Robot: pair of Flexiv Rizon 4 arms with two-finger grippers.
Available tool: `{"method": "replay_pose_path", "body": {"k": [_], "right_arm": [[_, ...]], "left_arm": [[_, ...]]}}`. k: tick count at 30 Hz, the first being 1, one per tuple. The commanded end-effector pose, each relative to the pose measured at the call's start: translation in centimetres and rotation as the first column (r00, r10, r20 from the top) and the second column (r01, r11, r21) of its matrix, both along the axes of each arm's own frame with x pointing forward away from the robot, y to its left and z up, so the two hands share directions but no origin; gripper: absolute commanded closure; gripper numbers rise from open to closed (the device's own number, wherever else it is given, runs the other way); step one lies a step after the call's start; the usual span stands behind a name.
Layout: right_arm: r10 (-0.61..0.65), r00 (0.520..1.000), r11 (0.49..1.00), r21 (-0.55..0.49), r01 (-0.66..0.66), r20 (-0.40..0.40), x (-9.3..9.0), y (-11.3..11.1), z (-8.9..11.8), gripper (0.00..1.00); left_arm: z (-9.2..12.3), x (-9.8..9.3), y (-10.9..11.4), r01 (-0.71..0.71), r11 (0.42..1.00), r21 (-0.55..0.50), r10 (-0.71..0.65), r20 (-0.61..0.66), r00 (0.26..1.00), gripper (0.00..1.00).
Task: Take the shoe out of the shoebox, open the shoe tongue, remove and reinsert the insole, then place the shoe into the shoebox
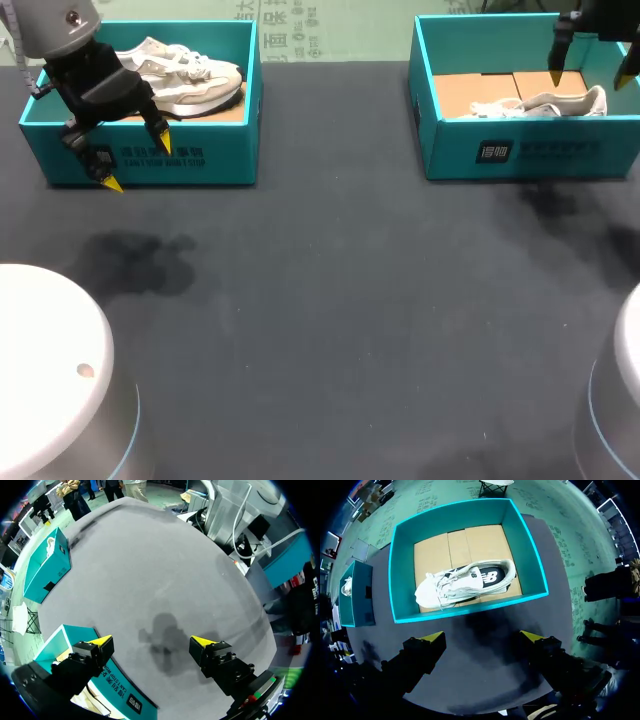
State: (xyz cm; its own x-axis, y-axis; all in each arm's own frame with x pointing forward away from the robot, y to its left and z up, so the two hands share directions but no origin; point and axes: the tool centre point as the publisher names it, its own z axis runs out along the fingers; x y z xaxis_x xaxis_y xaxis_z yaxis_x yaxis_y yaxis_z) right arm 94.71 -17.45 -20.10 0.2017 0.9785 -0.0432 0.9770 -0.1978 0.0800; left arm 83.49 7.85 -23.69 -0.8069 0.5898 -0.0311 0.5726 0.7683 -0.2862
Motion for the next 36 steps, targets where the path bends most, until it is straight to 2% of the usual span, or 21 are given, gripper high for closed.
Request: {"method": "replay_pose_path", "body": {"k": [1,3,10,13,18,23,26,27,36], "right_arm": [[-0.008,1.000,1.000,-0.003,0.008,0.023,-2.2,1.0,0.3,0.00],[-0.012,1.000,1.000,0.005,0.012,0.017,-2.8,1.6,0.4,0.00],[-0.012,1.000,1.000,0.005,0.012,0.017,-2.8,1.6,0.4,0.00],[-0.012,1.000,1.000,0.005,0.012,0.017,-2.8,1.6,0.4,0.00],[-0.012,1.000,1.000,0.005,0.012,0.017,-2.8,1.6,0.4,0.00],[-0.012,1.000,1.000,0.005,0.012,0.017,-2.8,1.6,0.4,0.00],[-0.012,1.000,1.000,0.005,0.012,0.017,-2.8,1.6,0.4,0.00],[-0.012,1.000,1.000,0.005,0.012,0.017,-2.8,1.6,0.4,0.00],[-0.012,1.000,1.000,0.005,0.012,0.017,-2.8,1.6,0.4,0.00]], "left_arm": [[0.0,0.0,0.0,0.000,1.000,0.003,0.000,0.001,1.000,0.00],[0.0,0.0,0.0,0.000,1.000,0.003,0.000,0.001,1.000,0.00],[0.0,0.0,0.0,0.000,1.000,0.003,0.000,0.001,1.000,0.00],[0.2,2.0,1.2,0.071,0.997,-0.018,-0.071,-0.002,0.997,0.00],[0.8,7.1,3.8,0.211,0.977,-0.022,-0.211,-0.014,0.977,0.00],[1.1,11.1,6.2,0.438,0.899,0.010,-0.438,0.014,0.899,0.00],[1.6,13.1,8.2,0.587,0.806,0.071,-0.591,0.066,0.804,0.00],[1.9,13.9,8.8,0.597,0.799,0.078,-0.602,0.071,0.796,0.00],[1.9,13.9,8.8,0.597,0.799,0.078,-0.602,0.071,0.796,0.00]]}}
